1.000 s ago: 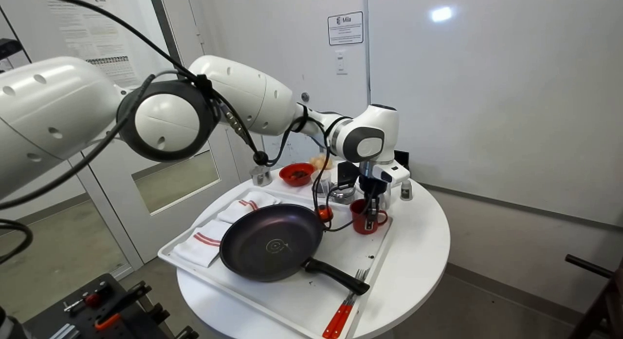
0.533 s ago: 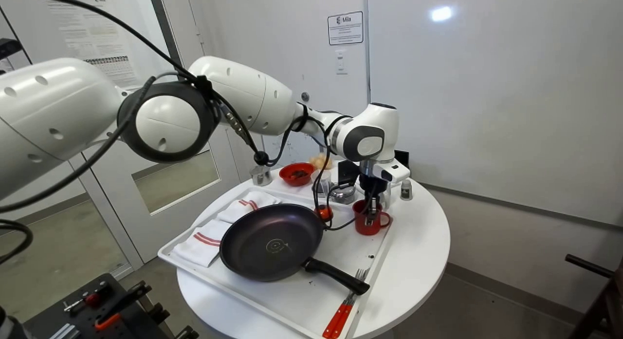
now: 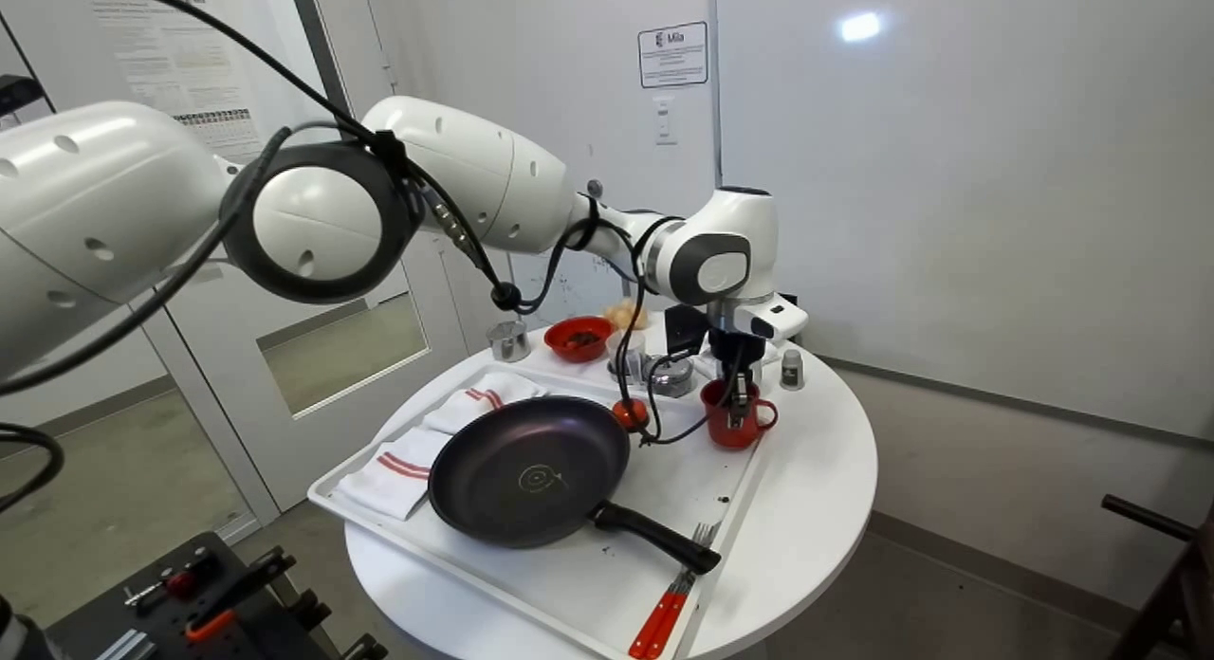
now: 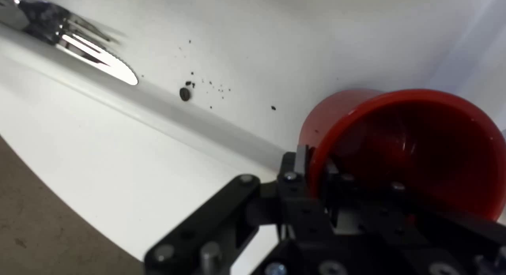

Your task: Move the orange cup to the right front corner of the tray

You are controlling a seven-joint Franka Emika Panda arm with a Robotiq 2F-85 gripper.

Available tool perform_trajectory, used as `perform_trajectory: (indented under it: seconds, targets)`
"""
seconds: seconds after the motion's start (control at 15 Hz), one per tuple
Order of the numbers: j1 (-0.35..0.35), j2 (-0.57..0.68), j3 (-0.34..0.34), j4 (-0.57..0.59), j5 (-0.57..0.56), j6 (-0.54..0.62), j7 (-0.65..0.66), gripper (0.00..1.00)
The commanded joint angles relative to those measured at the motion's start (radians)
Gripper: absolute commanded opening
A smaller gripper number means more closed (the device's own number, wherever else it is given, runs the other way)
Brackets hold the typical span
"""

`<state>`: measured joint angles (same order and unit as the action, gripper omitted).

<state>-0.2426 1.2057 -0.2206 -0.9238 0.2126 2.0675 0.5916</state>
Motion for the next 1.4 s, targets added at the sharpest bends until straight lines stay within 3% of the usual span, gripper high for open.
perform_trajectory:
  seconds: [0.0,1.33]
  targets:
    - [0.021,-0.105,-0.021,-0.147,-0.02,0.078,-0.037,0.02]
    - [0.048,-0.65,-0.102,-0.951,-0.13,0.396,-0.194,0.02]
